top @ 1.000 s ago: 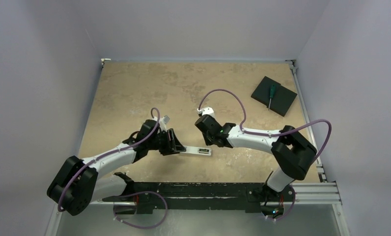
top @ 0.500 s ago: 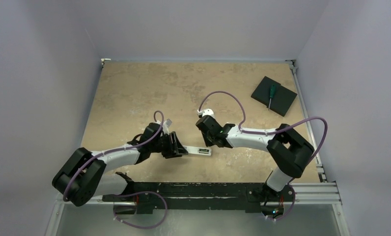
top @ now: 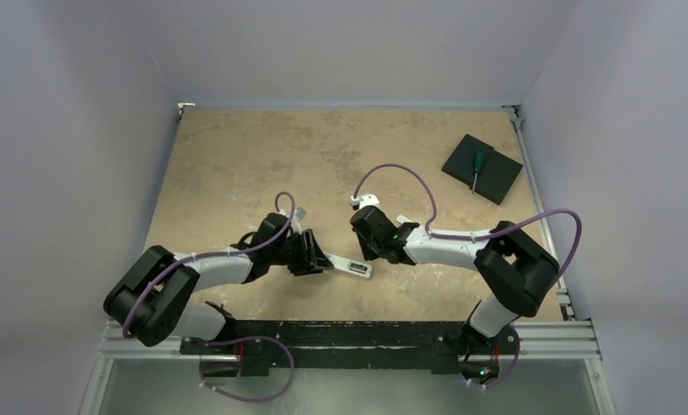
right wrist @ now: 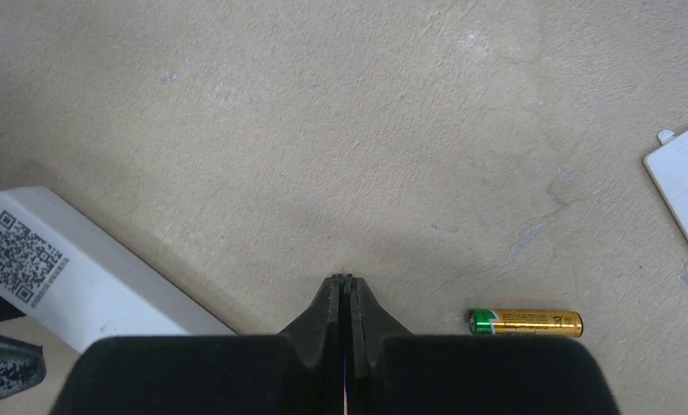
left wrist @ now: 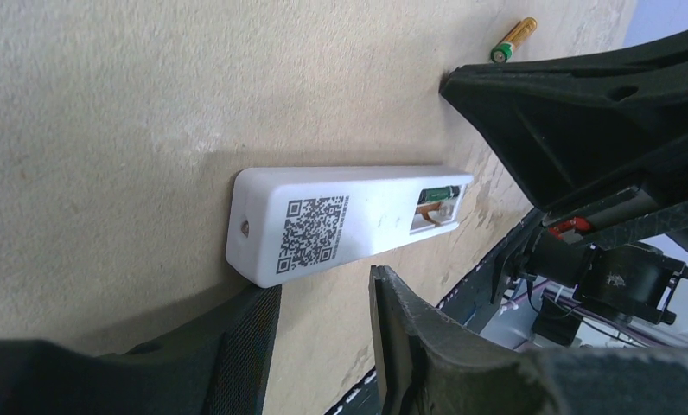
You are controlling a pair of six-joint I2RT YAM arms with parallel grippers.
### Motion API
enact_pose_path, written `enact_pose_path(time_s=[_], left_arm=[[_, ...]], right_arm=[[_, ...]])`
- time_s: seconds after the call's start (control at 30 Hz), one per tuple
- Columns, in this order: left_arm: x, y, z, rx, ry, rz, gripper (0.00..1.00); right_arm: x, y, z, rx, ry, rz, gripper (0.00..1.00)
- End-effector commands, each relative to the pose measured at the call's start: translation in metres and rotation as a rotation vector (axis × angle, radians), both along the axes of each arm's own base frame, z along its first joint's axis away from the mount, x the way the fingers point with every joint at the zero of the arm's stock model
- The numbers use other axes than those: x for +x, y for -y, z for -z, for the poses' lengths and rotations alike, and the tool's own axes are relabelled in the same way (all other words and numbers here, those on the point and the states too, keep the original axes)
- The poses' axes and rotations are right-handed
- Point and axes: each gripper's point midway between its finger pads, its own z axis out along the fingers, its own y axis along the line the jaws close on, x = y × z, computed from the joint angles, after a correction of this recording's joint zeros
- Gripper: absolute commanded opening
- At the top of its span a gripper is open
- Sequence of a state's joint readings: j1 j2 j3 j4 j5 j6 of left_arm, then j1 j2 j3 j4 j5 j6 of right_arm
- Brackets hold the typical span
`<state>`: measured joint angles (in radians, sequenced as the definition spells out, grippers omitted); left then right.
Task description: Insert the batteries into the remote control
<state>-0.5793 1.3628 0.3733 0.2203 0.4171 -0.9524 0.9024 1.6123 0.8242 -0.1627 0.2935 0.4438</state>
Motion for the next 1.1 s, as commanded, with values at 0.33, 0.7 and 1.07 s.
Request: enact_pose_path(time_s=[0.33, 0.7, 1.07], left_arm=[[0.023, 0.011, -0.008, 0.019, 0.072, 0.022, 0.42], [0.029, 0.016, -0.004, 0.02, 0.066, 0.032, 0.42], [0.036, 0.026, -0.006, 0.01, 0.067, 0.047, 0.42]], right_arm=[[-0.028, -0.001, 0.004, 0.046, -0.078, -0.11, 0.0], [-0.053, -0.013, 0.001, 0.17, -0.123, -0.185, 0.0], [-0.073, -0.014, -0.007, 0.235, -0.143, -0.242, 0.0]])
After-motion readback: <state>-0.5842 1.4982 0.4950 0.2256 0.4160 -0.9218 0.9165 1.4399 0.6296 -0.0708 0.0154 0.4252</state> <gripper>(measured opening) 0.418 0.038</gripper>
